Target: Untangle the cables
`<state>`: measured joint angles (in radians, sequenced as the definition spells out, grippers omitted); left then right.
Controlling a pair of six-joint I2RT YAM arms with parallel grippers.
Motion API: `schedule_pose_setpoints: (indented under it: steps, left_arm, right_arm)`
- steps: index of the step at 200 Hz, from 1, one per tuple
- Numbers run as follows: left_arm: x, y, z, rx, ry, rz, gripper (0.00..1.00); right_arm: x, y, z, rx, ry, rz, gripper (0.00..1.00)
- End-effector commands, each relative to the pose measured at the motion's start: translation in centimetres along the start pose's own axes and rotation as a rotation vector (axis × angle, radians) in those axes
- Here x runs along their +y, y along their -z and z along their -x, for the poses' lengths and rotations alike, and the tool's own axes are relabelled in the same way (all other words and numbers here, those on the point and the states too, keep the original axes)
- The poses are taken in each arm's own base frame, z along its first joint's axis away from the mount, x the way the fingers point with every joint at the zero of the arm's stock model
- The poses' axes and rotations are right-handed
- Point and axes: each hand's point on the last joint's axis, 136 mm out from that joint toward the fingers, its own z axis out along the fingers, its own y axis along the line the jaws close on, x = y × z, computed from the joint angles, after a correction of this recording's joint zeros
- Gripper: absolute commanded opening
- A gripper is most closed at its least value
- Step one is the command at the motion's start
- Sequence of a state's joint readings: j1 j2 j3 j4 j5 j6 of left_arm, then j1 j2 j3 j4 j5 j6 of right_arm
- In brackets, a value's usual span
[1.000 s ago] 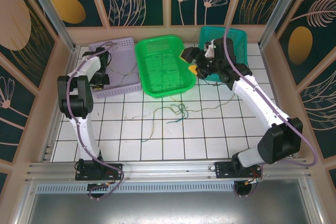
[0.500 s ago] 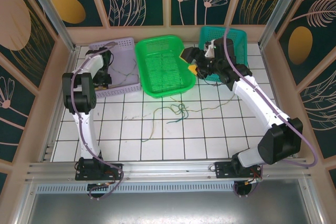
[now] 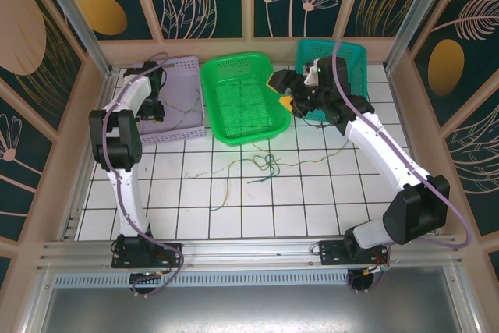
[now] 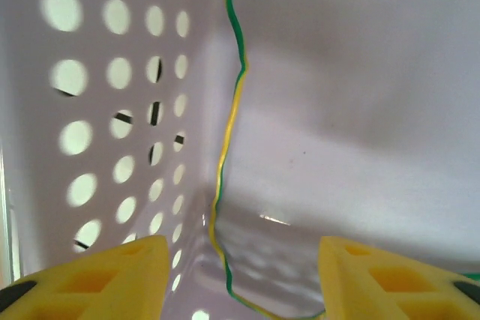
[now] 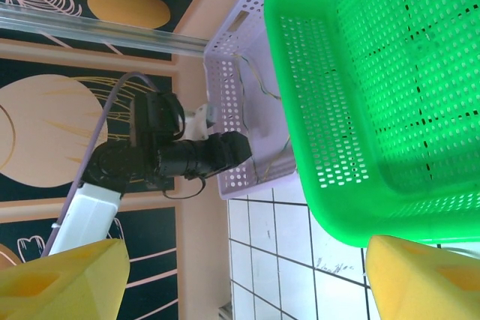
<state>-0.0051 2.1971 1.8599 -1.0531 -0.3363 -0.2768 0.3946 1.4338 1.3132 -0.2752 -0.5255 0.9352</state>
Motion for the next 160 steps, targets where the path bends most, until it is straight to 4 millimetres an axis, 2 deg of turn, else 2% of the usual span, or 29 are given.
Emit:
schedule_pose_setpoints:
  steps: [1,15,21,48,64,78,90,100,118,126,129,137,148,160]
  left_arm:
    - [0.7,3.9,1.0,-0.084,0.056,-0.045,0.57]
    - [1.0,5.0,1.3,-0.110,0.077,-0.057,0.60]
    - [1.1,5.4,1.4,-0.122,0.087,-0.065,0.64]
    - [1.3,7.2,2.0,-0.163,0.128,-0.093,0.65]
    - [1.2,9.3,2.7,-0.221,0.176,-0.151,0.64]
    - [0.9,12.0,3.4,-0.284,0.224,-0.218,0.62]
    - [-0.2,14.6,3.6,-0.335,0.251,-0.314,0.58]
    - [-1.8,17.0,3.5,-0.374,0.257,-0.401,0.56]
    - [-5.8,20.8,1.9,-0.423,0.234,-0.569,0.48]
    - [-8.5,21.8,0.5,-0.414,0.196,-0.666,0.45]
    - [-9.0,22.7,-0.4,-0.422,0.187,-0.707,0.43]
    - [-11.1,23.9,-2.3,-0.416,0.158,-0.792,0.39]
    - [-13.8,24.0,-5.6,-0.375,0.110,-0.875,0.35]
    - [-15.7,23.8,-9.2,-0.332,0.078,-0.916,0.33]
  right_arm:
    - [0.9,-0.1,-0.2,0.005,0.008,0.035,0.83]
    - [0.9,-0.1,-0.2,0.003,0.008,0.033,0.83]
    - [0.9,-0.1,-0.2,0.002,0.009,0.032,0.83]
    - [0.6,0.2,0.1,-0.023,0.012,0.010,0.82]
    - [0.2,1.0,0.5,-0.070,0.018,-0.023,0.81]
    - [-1.0,2.1,0.8,-0.126,-0.003,-0.087,0.80]
    - [-3.6,3.3,0.9,-0.185,-0.066,-0.180,0.75]
    - [-6.7,4.5,0.3,-0.220,-0.151,-0.274,0.68]
    - [-13.0,5.9,-2.3,-0.226,-0.329,-0.422,0.61]
    - [-15.4,6.3,-3.7,-0.218,-0.394,-0.468,0.59]
    - [-16.2,6.5,-4.2,-0.216,-0.416,-0.486,0.59]
    - [-17.9,6.9,-5.4,-0.215,-0.460,-0.525,0.58]
    - [-20.1,7.5,-6.5,-0.229,-0.500,-0.579,0.59]
    - [-22.3,8.6,-6.7,-0.279,-0.488,-0.660,0.60]
